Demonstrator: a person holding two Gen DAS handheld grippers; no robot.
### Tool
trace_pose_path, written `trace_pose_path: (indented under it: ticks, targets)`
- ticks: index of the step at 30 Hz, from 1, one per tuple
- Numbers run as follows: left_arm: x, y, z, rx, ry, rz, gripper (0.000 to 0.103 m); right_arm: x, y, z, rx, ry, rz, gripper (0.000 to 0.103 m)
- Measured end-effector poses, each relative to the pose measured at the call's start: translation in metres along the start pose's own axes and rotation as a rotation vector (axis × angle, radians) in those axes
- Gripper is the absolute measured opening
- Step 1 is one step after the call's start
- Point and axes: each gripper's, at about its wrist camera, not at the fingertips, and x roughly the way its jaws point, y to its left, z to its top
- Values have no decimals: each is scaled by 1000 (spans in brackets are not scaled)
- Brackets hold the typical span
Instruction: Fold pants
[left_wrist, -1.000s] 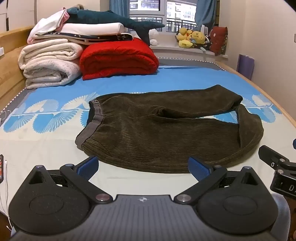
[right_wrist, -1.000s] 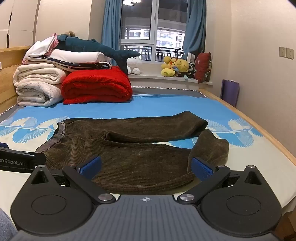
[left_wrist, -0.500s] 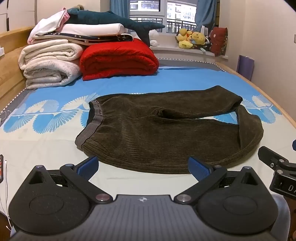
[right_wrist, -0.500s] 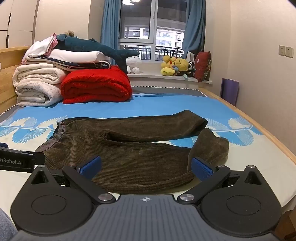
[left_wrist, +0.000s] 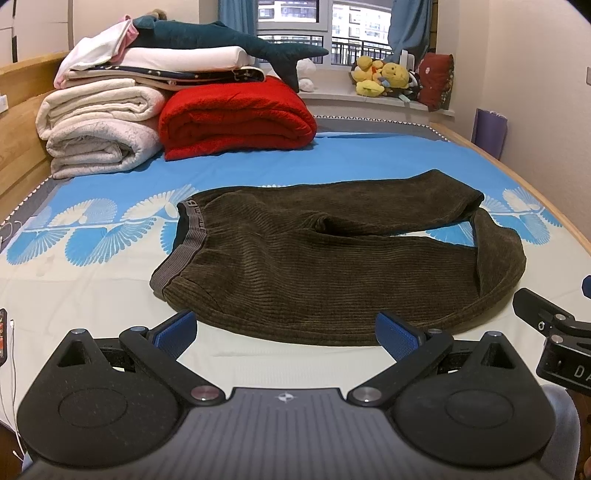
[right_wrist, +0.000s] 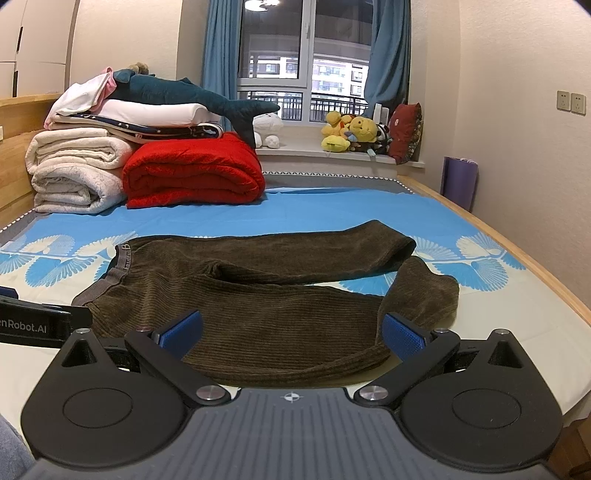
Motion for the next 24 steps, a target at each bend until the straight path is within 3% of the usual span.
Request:
trace_pose_path:
  ticks: [24]
  targets:
    - [1,-1,0,3,6,-5,103,3,6,3,4,1,-3,102]
